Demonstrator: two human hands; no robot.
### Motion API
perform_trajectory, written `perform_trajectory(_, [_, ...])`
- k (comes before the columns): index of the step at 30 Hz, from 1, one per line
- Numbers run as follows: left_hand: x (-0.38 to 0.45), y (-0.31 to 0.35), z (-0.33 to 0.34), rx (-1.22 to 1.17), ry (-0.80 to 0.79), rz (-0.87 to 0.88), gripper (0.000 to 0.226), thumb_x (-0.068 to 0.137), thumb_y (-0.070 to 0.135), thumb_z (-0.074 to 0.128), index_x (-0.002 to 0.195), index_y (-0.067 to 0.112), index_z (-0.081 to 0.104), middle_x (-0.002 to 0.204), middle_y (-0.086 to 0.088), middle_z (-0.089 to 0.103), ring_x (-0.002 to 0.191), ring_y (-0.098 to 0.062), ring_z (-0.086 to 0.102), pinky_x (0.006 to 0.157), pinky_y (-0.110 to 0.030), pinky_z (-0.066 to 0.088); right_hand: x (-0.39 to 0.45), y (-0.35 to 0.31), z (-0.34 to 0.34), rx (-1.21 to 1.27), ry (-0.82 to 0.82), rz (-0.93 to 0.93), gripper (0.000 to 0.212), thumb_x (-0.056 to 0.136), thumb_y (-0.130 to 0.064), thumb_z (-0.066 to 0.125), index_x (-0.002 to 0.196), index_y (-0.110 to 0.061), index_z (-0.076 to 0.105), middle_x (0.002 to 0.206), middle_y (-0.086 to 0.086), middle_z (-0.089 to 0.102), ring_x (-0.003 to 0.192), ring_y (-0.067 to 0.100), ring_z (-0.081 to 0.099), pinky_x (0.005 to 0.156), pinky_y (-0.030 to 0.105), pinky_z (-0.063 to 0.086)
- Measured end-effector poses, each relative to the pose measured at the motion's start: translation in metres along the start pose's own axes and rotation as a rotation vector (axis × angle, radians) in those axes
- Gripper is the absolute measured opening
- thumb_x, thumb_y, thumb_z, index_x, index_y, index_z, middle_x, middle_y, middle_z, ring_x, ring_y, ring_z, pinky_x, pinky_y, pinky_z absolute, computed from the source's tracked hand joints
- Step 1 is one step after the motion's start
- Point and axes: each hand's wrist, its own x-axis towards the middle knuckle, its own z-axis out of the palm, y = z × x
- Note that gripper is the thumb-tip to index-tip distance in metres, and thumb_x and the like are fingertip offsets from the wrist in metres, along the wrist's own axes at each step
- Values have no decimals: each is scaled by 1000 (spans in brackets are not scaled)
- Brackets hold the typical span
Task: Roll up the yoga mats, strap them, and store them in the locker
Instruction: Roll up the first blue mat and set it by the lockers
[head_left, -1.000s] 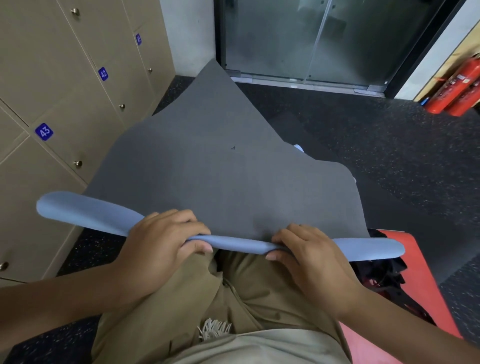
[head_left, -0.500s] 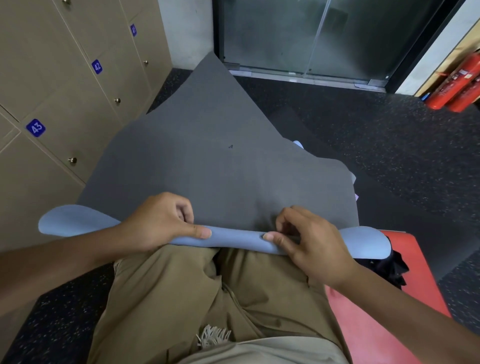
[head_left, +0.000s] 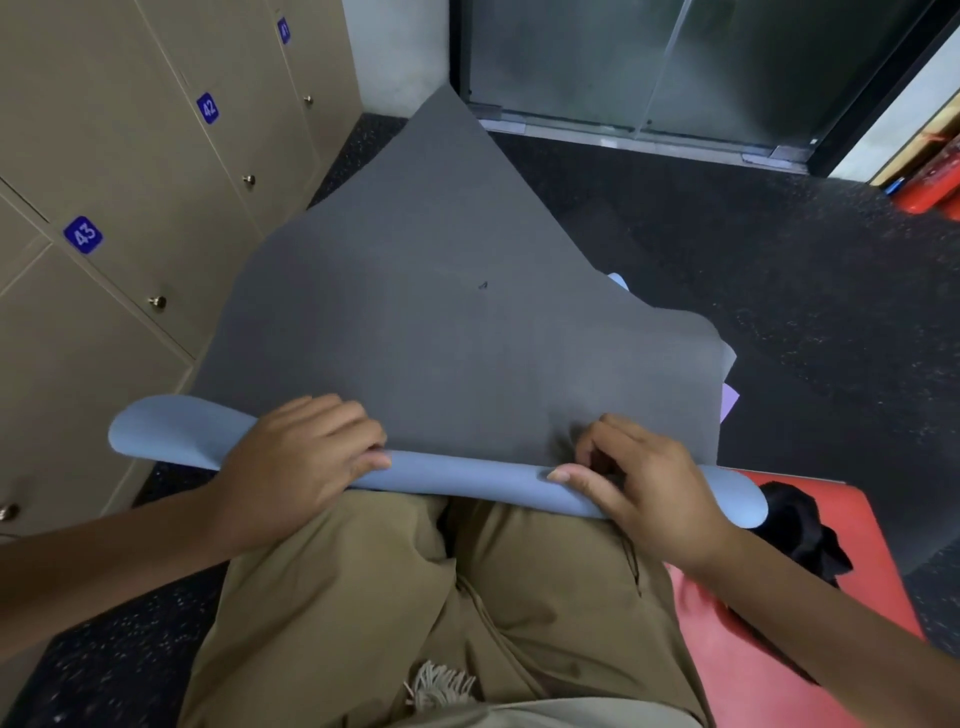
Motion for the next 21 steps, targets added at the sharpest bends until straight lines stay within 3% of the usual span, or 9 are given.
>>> perform_trajectory(2, [-12,-7,0,137,13,48,46,108,38,41,84,13,71,81,1,60,67,-22,55,65,-34,40,-1,-2,0,-154,59,13,60,96,-74,41,71,-21,54,69,-9,49,58,11,49,49,34,43])
perform_trajectory(5, [-22,-13,-7,181,25,-46,50,104,48,42,92,13,76,83,-1,61,68,-25,58,60,-40,46,-5,-9,-3,-398,128,156,73,90,-85,29,60,-20,46,59,-6,48,52,20,51,43,28,30])
perform_trajectory(8, [-23,-7,-11,229,5,-129,64,106,60,28,84,13,65,72,0,55,61,-24,55,54,-39,44,-8,-12,-5,-454,148,211,79,90,-87,23,56,-18,42,54,-2,47,51,24,48,48,28,22])
perform_trajectory(12, [-25,-2,-18,227,-6,-166,68,104,67,21,70,15,50,60,2,44,45,-22,49,42,-31,32,-10,-12,-7,-464,110,292,83,86,-90,17,56,-16,41,51,-1,47,48,27,48,47,30,28])
perform_trajectory(14, [-25,-4,-20,174,-19,-180,71,101,72,23,67,16,48,58,3,43,44,-21,48,41,-32,35,-10,-11,-9,-458,94,315,82,84,-91,16,58,-16,40,51,-2,46,47,28,48,45,30,31])
perform_trajectory(17, [-15,-10,-25,-35,-93,-333,71,86,87,36,62,20,41,53,4,40,48,-13,40,49,-37,35,-5,-9,-12,-405,50,336,80,82,-90,20,56,-16,37,51,-4,44,50,25,47,49,32,29])
perform_trajectory(21, [-5,-12,-26,-382,-95,-547,67,65,79,64,55,16,43,49,5,34,51,-9,31,50,-25,27,4,-9,-16,-351,-31,439,80,79,-90,26,52,-15,39,49,-3,46,53,18,49,51,33,31])
